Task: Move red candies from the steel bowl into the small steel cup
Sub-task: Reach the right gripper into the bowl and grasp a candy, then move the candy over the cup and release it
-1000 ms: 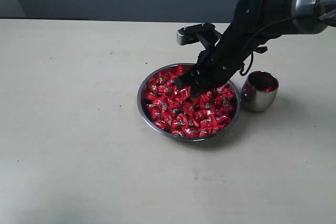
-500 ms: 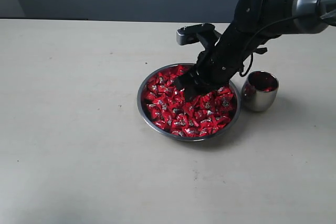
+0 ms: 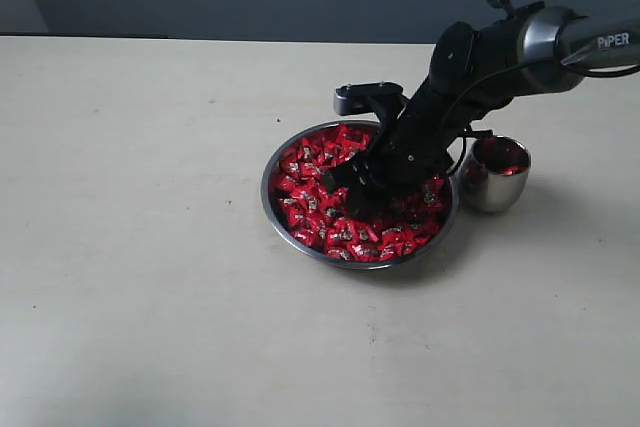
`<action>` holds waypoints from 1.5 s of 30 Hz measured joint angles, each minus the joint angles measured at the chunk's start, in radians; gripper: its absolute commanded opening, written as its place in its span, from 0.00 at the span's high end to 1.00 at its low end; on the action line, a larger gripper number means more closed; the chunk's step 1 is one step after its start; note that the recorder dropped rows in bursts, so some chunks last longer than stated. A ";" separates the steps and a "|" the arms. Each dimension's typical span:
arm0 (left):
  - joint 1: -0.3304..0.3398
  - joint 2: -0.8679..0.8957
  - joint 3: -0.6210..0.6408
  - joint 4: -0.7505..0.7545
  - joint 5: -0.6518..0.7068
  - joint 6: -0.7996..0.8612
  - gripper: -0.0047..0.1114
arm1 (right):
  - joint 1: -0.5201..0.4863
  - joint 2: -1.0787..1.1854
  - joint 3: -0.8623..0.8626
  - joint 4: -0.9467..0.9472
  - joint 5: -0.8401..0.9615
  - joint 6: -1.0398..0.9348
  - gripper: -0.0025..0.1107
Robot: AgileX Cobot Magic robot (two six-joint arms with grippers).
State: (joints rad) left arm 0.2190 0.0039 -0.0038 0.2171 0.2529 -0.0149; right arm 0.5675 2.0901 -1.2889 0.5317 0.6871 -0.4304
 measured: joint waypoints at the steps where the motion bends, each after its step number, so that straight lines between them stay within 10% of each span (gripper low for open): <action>1: 0.000 0.000 0.000 0.000 0.000 0.000 0.96 | 0.000 0.000 0.000 0.006 0.000 0.000 0.98; 20: 0.000 0.000 0.000 0.000 0.000 0.000 0.96 | 0.000 -0.211 0.000 -0.208 0.061 0.065 0.99; 45: 0.000 0.000 0.000 0.000 0.000 0.000 0.96 | -0.329 -0.290 0.111 -0.259 0.054 0.088 0.97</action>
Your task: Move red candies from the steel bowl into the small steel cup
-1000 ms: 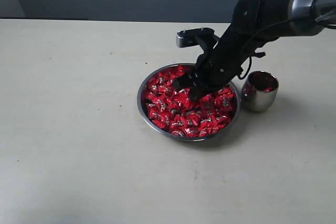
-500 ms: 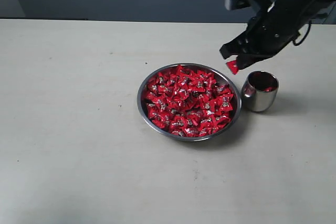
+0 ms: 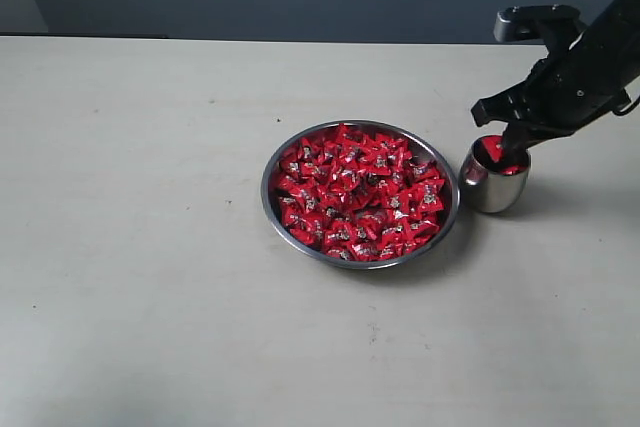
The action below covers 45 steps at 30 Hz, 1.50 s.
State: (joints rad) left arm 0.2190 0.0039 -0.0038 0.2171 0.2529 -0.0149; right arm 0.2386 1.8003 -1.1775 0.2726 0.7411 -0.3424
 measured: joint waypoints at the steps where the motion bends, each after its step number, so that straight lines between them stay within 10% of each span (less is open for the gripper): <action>1: 0.000 0.000 0.000 0.000 0.000 0.000 0.96 | 0.000 0.007 0.000 0.006 -0.005 0.000 0.94; 7: 0.000 0.000 0.000 0.000 0.000 0.000 0.96 | 0.000 0.031 0.000 0.009 -0.032 -0.004 0.64; 38: 0.000 0.000 0.000 0.000 0.000 0.000 0.96 | 0.250 0.187 -0.065 0.166 -0.017 -0.151 0.57; 45: 0.000 0.000 0.000 0.000 0.000 0.000 0.96 | 0.250 0.241 -0.079 0.158 -0.027 -0.113 0.98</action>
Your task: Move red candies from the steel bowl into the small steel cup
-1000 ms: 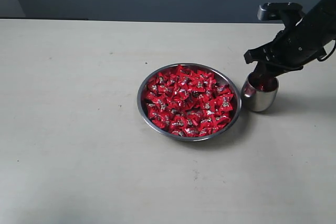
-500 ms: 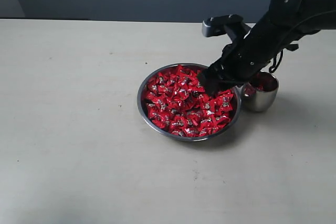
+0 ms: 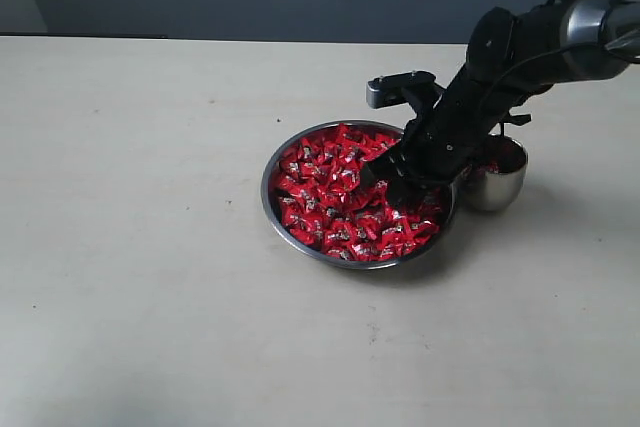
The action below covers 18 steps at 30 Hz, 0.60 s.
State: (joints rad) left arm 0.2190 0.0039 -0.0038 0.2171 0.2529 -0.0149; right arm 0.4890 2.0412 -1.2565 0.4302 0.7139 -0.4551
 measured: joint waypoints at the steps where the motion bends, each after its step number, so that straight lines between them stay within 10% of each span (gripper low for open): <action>1: 0.000 0.000 0.000 0.000 0.000 0.000 0.96 | 0.000 0.000 0.000 0.000 0.000 0.003 0.98; 18: 0.000 0.000 0.000 0.000 0.000 0.000 0.96 | 0.001 -0.222 -0.002 -0.191 0.031 0.083 0.98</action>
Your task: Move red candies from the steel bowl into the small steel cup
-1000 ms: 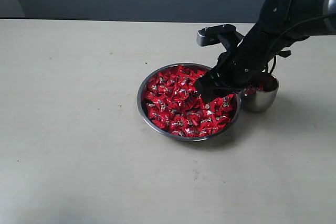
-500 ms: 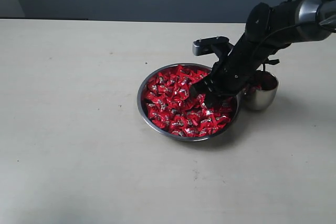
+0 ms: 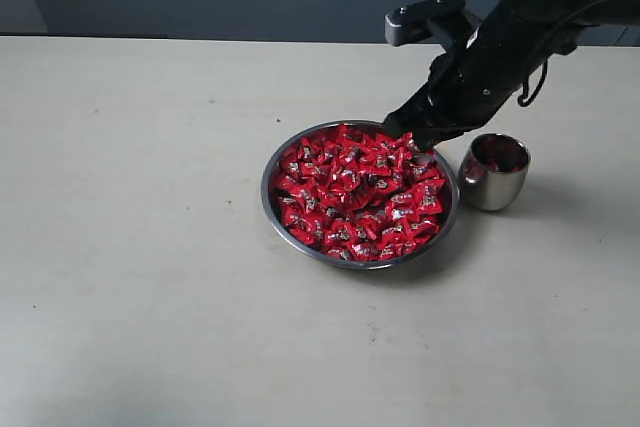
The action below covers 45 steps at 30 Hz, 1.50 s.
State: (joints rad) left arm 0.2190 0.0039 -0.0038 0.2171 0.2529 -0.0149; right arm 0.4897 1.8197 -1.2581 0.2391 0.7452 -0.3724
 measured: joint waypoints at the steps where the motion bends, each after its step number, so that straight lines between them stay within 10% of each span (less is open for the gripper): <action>1: 0.000 0.000 0.000 0.000 0.000 0.000 0.96 | 0.000 -0.005 0.000 -0.035 0.000 0.029 0.98; 11: 0.000 0.000 0.000 0.000 0.000 0.000 0.96 | -0.127 -0.018 0.000 -0.194 0.031 0.159 0.98; 25: 0.000 0.000 0.000 0.000 0.000 0.000 0.96 | -0.251 0.003 0.000 0.042 0.065 0.039 0.97; 33: 0.000 0.000 0.000 0.000 0.000 0.000 0.96 | -0.251 0.047 0.000 0.058 0.067 0.020 0.61; 45: 0.000 0.000 0.000 0.000 0.000 0.000 0.96 | -0.221 0.027 0.000 0.189 0.075 -0.055 0.62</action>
State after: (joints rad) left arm 0.2190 0.0039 -0.0038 0.2171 0.2529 -0.0149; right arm 0.2688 1.8470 -1.2581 0.4285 0.8204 -0.4272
